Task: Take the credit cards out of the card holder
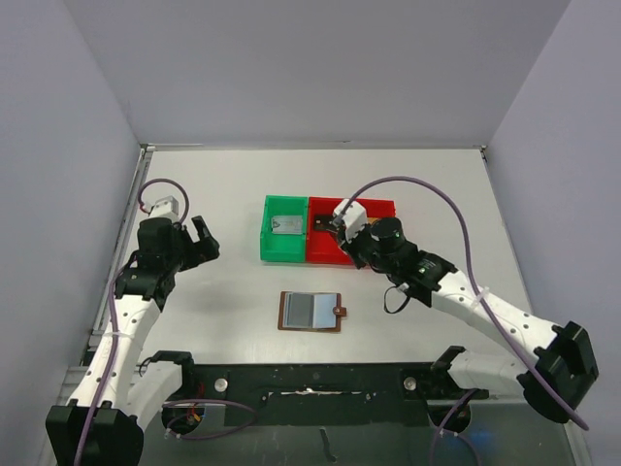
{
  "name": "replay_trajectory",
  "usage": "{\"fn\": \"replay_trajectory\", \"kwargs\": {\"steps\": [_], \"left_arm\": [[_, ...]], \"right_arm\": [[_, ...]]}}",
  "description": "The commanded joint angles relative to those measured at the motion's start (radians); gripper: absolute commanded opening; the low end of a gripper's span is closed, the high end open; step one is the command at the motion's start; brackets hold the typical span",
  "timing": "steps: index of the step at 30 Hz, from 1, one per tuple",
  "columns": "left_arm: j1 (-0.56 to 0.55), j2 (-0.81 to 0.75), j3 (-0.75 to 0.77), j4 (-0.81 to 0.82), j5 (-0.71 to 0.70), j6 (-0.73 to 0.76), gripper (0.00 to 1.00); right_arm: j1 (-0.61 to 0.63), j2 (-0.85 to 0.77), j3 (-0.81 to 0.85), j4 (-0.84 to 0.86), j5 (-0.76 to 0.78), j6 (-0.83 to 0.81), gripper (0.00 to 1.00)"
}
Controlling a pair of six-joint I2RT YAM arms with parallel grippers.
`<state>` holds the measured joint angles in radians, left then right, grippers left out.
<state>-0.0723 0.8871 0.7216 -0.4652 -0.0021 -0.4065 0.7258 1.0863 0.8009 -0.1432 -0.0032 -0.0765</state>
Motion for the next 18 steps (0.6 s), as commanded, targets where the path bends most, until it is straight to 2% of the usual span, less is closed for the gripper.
{"fn": "replay_trajectory", "kwargs": {"steps": [1, 8, 13, 18], "left_arm": [[0.001, 0.006, 0.004, 0.099, 0.014, -0.002, 0.91], [0.000, -0.011, -0.011, 0.125, 0.027, 0.004, 0.91], [0.002, -0.030, -0.019, 0.133, 0.020, 0.011, 0.91], [0.002, -0.046, -0.025, 0.138, 0.013, 0.012, 0.91]], "right_arm": [[0.034, 0.090, 0.114, 0.006, 0.087, -0.148, 0.00], [0.066, 0.297, 0.272, -0.066, 0.212, -0.291, 0.00], [0.064, 0.385, 0.315, -0.034, 0.256, -0.395, 0.00], [0.024, 0.469, 0.365, -0.041, 0.187, -0.452, 0.00]]}}
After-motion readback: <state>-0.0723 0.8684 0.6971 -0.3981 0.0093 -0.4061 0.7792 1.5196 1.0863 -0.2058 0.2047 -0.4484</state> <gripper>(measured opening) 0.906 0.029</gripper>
